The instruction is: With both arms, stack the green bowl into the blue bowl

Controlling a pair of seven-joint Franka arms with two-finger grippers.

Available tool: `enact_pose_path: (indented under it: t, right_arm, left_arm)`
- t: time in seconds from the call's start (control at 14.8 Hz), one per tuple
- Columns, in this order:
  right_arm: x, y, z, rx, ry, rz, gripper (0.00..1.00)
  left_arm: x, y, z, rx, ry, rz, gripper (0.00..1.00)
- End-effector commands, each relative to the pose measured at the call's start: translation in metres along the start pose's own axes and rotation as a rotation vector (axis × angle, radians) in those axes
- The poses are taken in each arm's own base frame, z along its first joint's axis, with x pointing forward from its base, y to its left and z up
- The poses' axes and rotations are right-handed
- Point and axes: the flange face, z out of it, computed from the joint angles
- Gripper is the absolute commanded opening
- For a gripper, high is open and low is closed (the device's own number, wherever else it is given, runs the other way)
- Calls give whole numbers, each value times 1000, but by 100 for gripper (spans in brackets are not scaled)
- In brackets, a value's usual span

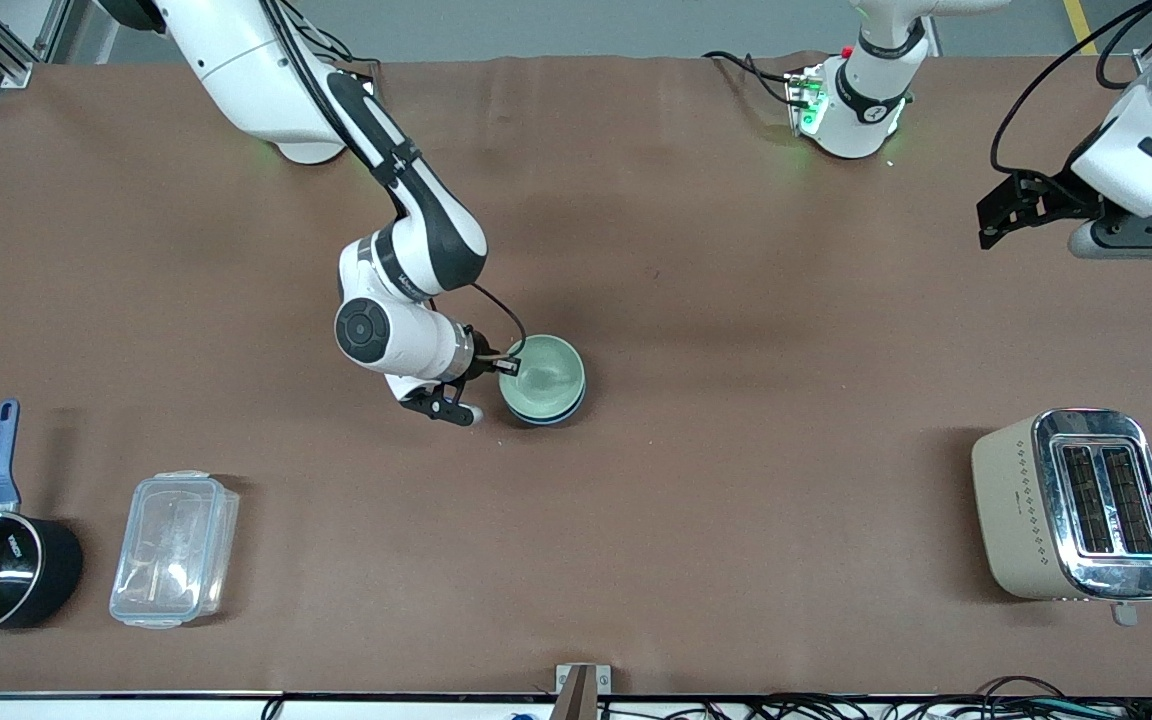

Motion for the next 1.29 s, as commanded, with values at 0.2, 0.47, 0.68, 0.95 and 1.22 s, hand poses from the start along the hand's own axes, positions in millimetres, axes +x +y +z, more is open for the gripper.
enact_pose_path:
  t: [0.2, 0.47, 0.68, 0.95, 1.22]
  right_arm:
    - [2, -7, -3, 40, 9, 26, 6]
    - [5, -8, -3, 57, 42, 25, 4]
    - [7, -5, -1, 51, 43, 19, 4]
    - [4, -4, 4, 31, 31, 1, 5]
    - [6, -1, 3, 30, 35, -2, 5]
  left_arm:
    - [7, -2, -5, -15, 18, -2, 100]
    - [5, -4, -11, -22, 29, -1, 100]
    - [4, -4, -13, -23, 29, -3, 100]
    - [4, -1, -13, -24, 29, -3, 100]
    - [4, -1, -12, -24, 28, -4, 100]
